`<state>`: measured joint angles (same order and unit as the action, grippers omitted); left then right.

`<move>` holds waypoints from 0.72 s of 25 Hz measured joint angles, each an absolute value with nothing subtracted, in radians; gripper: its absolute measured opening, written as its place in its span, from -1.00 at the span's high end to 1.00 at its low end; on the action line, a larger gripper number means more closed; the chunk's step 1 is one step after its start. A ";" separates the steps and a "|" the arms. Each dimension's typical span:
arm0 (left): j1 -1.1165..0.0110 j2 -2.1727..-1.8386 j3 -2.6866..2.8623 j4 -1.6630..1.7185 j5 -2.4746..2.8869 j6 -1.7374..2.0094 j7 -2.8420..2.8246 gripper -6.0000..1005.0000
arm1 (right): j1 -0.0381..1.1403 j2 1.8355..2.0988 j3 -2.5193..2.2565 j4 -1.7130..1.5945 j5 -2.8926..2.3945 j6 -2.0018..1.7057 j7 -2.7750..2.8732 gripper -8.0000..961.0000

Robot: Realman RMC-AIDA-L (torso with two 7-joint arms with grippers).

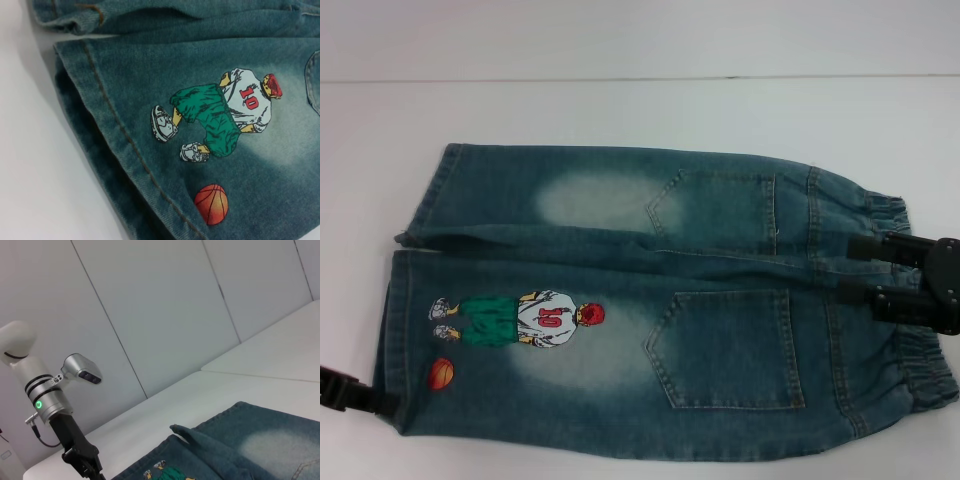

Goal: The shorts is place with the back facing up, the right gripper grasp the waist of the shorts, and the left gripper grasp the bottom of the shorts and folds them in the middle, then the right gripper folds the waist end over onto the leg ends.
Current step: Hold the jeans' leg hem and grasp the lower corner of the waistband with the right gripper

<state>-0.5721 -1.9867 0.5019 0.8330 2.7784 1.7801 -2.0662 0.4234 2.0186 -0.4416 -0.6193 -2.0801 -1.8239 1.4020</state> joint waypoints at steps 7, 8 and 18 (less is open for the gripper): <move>-0.573 -1.986 0.503 0.831 2.778 1.804 -2.066 0.65 | 0.423 2.019 -0.442 -0.620 -2.080 -1.825 1.402 -0.67; -0.573 -1.986 0.503 0.832 2.778 1.806 -2.066 0.63 | 0.423 2.019 -0.442 -0.620 -2.080 -1.825 1.402 -0.67; -0.576 -1.986 0.503 0.834 2.777 1.812 -2.066 0.10 | 0.422 2.019 -0.442 -0.620 -2.080 -1.831 1.402 -0.67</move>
<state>-0.5756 -1.9864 0.5026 0.8335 2.7773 1.8119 -2.0663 0.4221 2.0186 -0.4418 -0.6198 -2.0800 -1.8312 1.4020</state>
